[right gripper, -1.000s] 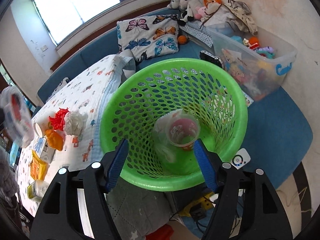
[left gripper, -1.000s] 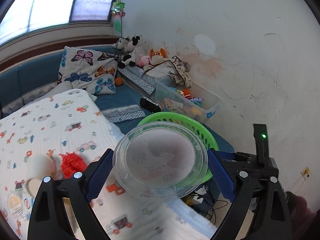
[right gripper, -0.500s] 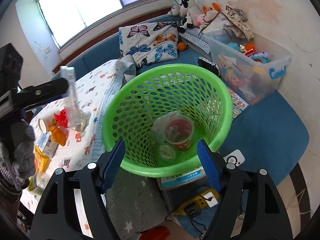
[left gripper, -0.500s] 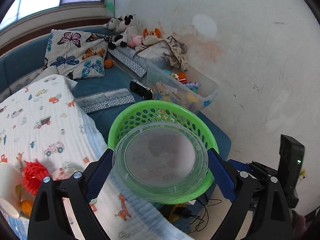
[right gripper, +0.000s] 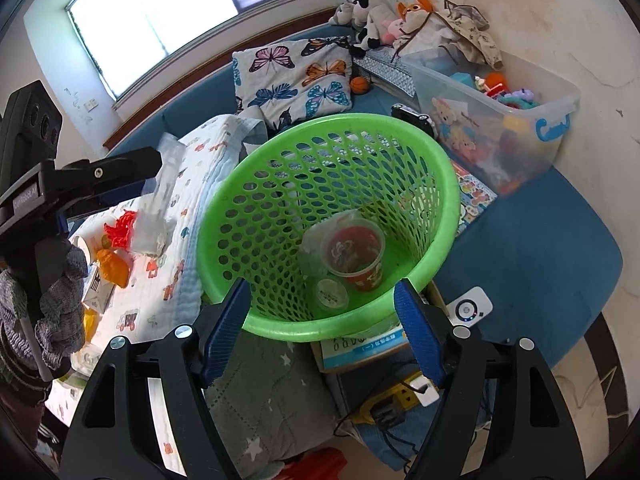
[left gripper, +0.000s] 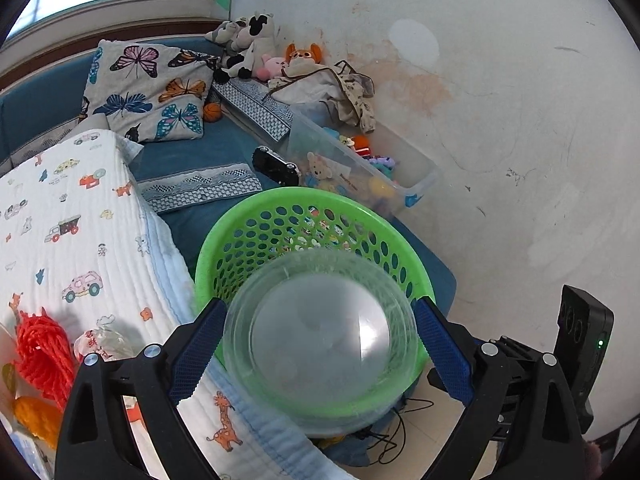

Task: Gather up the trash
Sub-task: 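Lower the clear container into the green basket and open the left gripper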

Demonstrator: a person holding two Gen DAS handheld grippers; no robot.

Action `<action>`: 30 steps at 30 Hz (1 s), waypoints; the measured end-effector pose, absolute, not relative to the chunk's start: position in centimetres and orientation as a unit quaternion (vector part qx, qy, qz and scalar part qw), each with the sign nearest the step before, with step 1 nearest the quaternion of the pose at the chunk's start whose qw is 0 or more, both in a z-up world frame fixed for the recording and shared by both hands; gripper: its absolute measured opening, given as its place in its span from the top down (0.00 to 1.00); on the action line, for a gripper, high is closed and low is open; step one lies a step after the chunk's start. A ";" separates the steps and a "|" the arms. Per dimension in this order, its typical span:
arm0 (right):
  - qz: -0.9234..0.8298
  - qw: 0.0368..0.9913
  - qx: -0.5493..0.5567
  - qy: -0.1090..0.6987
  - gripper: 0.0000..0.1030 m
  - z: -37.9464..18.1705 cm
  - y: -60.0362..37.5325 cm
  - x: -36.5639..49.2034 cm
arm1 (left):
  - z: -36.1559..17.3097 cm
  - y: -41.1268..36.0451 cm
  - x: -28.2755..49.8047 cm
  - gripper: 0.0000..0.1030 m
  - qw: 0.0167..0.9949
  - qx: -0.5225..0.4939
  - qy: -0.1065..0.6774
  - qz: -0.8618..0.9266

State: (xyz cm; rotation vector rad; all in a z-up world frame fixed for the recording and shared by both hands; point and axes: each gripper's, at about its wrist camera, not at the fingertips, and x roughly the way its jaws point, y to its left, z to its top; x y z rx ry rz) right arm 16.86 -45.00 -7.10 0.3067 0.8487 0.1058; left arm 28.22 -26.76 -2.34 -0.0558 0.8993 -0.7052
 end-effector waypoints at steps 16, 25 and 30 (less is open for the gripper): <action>0.052 0.903 0.137 0.404 0.28 -6.1 -44.1 16.3 | -1.7 -26.0 27.3 0.11 0.840 -0.028 0.419 -0.344; 0.058 0.906 0.130 0.398 0.28 -5.3 -43.1 15.8 | 0.3 -23.3 25.1 0.11 0.858 -0.013 0.395 -0.329; 0.071 0.908 0.123 0.394 0.28 -4.6 -41.5 15.6 | 1.5 -20.5 23.1 0.11 0.871 -0.003 0.377 -0.316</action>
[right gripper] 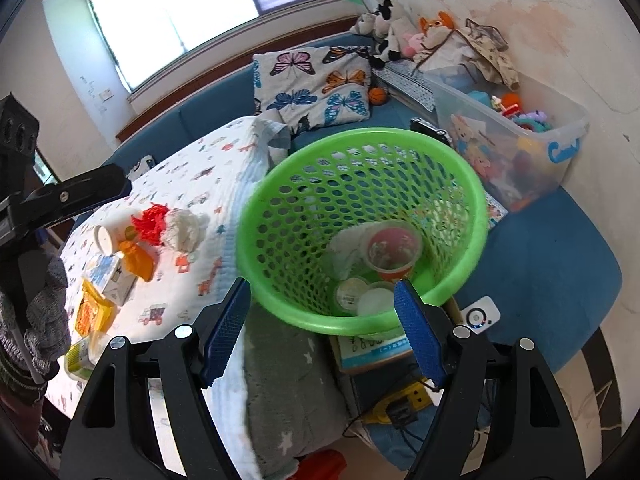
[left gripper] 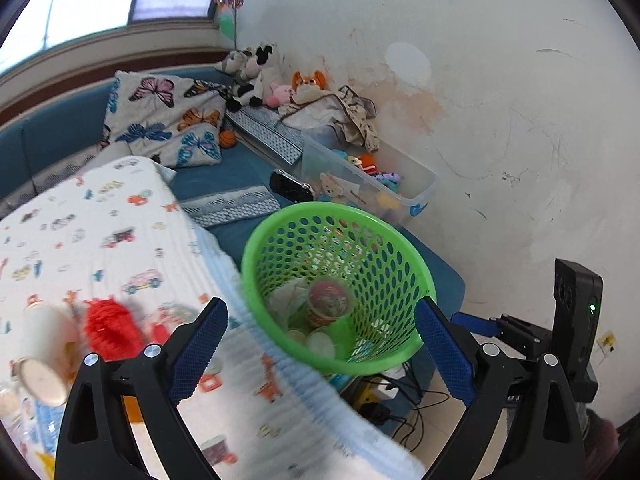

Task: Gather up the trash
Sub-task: 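Move both tools back over the table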

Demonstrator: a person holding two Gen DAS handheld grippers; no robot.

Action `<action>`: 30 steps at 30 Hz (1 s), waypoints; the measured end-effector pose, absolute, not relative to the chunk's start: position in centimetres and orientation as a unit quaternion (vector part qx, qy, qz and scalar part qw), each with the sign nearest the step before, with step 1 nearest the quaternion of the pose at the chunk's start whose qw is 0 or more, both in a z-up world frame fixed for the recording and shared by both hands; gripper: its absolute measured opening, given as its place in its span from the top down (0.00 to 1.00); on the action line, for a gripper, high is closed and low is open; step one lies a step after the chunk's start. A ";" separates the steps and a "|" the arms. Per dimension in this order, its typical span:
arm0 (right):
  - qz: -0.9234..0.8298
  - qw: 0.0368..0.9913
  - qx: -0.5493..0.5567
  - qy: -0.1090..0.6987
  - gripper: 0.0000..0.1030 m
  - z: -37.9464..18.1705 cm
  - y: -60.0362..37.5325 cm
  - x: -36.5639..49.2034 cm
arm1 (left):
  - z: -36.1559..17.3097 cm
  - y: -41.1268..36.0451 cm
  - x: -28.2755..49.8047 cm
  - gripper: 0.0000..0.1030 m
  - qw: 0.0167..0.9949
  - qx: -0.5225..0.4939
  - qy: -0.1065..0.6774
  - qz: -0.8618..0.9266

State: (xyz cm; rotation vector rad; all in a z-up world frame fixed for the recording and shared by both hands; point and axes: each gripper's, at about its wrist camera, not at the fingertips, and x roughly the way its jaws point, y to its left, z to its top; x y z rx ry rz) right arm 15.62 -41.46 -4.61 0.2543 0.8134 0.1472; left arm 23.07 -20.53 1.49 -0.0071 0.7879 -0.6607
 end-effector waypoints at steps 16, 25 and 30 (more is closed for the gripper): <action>0.158 0.901 0.077 0.398 0.27 -3.5 -31.3 15.0 | 3.3 -6.4 17.5 0.11 0.911 -0.024 0.346 -0.225; 0.237 0.883 0.031 0.404 0.23 -3.5 -24.1 14.2 | 1.5 0.9 15.4 0.11 0.920 -0.049 0.352 -0.166; 0.291 0.866 -0.013 0.406 0.20 -3.4 -20.5 13.6 | 0.6 4.1 14.7 0.11 0.921 -0.062 0.358 -0.141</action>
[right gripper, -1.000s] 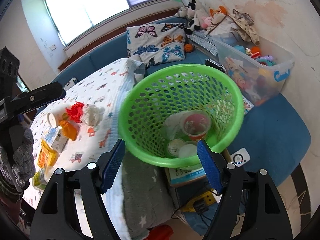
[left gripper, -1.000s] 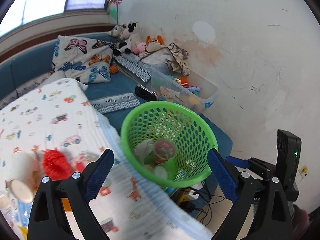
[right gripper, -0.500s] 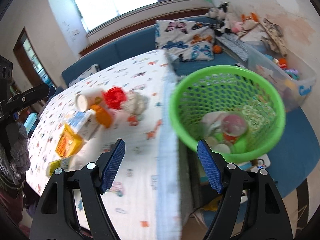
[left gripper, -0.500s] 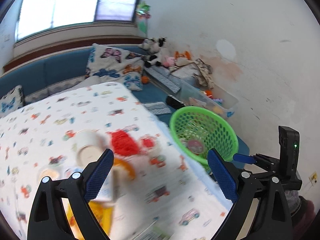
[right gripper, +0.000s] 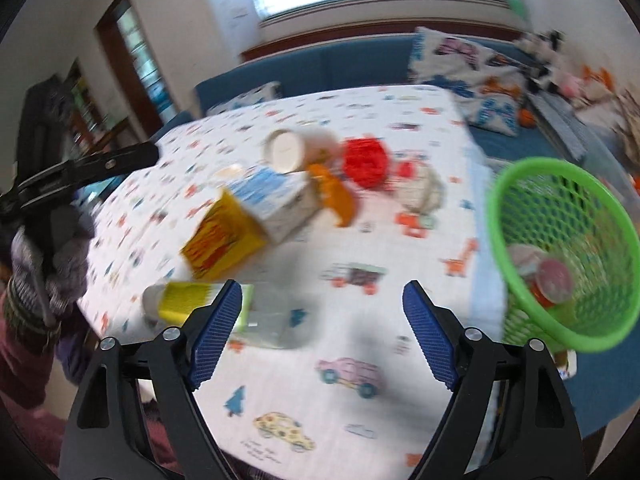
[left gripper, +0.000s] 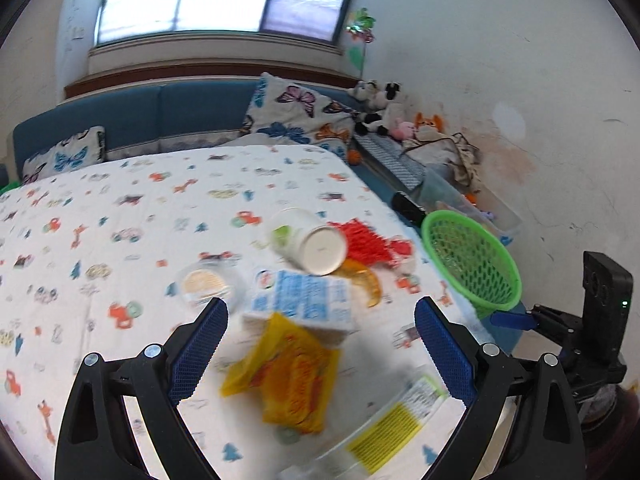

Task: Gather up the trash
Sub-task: 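Move both tools back over the table, then grasp the yellow-labelled plastic bottle with the right gripper and lift it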

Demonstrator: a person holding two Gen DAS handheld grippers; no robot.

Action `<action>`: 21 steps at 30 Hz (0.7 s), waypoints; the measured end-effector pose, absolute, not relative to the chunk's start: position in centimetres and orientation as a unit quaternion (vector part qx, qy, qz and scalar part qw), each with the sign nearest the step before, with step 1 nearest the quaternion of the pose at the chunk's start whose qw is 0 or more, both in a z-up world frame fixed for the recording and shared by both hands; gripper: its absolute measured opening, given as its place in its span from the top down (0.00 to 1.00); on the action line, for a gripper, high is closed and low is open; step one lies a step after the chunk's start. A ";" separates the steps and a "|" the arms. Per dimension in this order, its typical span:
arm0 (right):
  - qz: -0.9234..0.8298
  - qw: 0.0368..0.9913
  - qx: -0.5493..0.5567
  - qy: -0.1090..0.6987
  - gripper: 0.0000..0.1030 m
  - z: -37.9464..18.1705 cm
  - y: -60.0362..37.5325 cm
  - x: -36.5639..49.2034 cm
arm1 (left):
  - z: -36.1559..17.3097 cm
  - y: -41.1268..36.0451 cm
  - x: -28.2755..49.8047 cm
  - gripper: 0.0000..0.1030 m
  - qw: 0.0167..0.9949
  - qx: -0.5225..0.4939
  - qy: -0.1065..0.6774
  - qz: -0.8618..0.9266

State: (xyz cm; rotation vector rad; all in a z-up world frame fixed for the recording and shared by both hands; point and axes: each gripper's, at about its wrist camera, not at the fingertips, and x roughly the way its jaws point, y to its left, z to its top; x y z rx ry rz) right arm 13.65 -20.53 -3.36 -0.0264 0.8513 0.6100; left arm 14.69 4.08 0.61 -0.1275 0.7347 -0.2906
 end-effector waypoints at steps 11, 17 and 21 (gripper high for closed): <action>0.439 0.775 -0.257 0.374 0.18 -3.5 -11.3 11.9 | -0.6 8.7 13.9 0.11 0.919 -0.066 0.372 -0.111; 0.514 0.703 -0.336 0.359 0.18 -4.7 -8.0 11.5 | -1.0 10.6 13.6 0.11 0.917 -0.091 0.377 -0.093; 0.542 0.662 -0.379 0.353 0.19 -6.1 -6.5 11.7 | -1.3 11.1 13.4 0.11 0.917 -0.093 0.379 -0.081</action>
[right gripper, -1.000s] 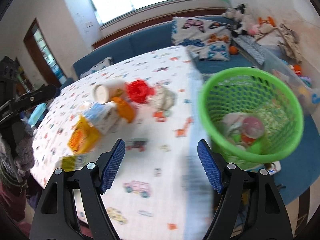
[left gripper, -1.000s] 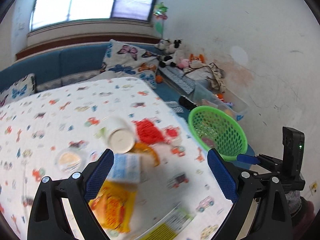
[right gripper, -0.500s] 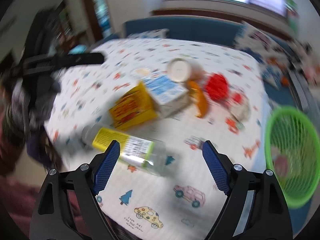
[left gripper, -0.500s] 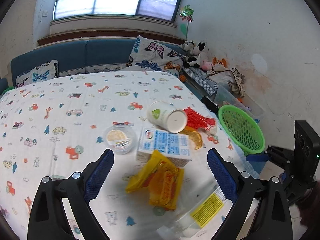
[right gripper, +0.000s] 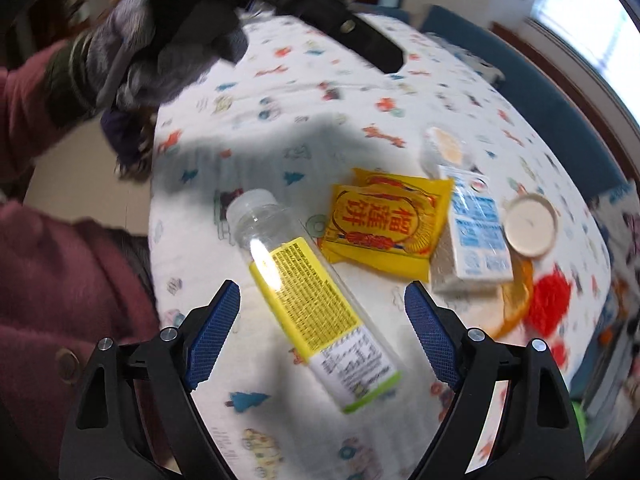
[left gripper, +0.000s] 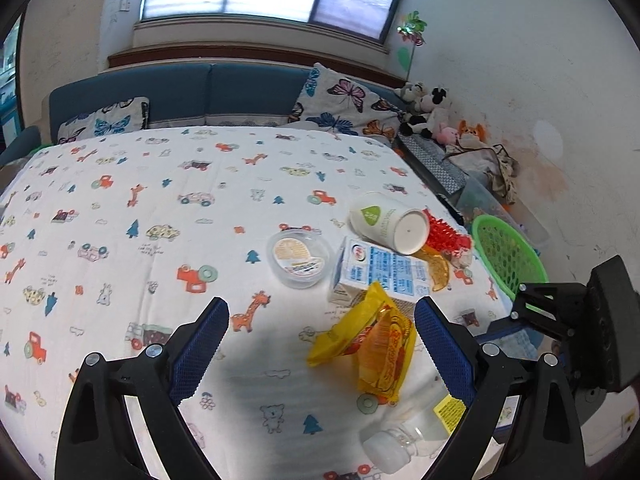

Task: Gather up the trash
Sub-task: 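Grasp the yellow-labelled plastic bottle with the right gripper and lift it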

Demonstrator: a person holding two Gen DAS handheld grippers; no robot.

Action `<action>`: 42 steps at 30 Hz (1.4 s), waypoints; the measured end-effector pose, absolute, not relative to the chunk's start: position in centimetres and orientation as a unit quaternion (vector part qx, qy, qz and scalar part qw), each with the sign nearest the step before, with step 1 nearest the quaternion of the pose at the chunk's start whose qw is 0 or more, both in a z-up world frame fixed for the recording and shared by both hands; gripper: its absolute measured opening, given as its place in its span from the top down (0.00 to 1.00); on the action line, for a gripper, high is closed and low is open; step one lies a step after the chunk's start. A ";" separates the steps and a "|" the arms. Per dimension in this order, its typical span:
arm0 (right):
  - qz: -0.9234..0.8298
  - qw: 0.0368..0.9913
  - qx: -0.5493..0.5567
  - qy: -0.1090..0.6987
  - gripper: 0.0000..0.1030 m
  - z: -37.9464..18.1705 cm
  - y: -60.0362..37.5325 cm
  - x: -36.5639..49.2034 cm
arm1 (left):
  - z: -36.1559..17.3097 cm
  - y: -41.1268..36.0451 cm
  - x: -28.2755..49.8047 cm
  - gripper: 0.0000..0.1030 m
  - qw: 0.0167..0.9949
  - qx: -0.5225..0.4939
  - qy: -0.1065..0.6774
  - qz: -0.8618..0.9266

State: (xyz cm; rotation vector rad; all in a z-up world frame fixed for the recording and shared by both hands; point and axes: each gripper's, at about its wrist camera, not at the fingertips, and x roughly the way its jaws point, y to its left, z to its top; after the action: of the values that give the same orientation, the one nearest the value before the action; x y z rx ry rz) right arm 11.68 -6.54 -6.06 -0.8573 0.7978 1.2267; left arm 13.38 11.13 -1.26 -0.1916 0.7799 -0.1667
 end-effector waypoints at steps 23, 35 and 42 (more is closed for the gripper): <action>0.576 0.608 -0.395 0.377 0.52 -8.7 -7.2 11.5 | -4.5 7.6 14.6 0.15 0.891 -0.050 0.429 -0.141; 0.493 0.709 -0.253 0.437 0.54 -6.7 -14.4 13.6 | -6.2 2.9 15.3 0.45 0.879 -0.001 0.438 -0.188; 0.472 0.747 -0.183 0.430 0.54 -5.8 -16.4 14.7 | -6.2 3.0 15.9 0.25 0.887 0.007 0.431 -0.167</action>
State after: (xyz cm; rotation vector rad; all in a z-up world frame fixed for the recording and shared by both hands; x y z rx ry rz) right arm 14.71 -16.39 -5.82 -0.4002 0.9413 1.0324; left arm 15.86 3.02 -6.16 0.0151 0.8951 -0.3463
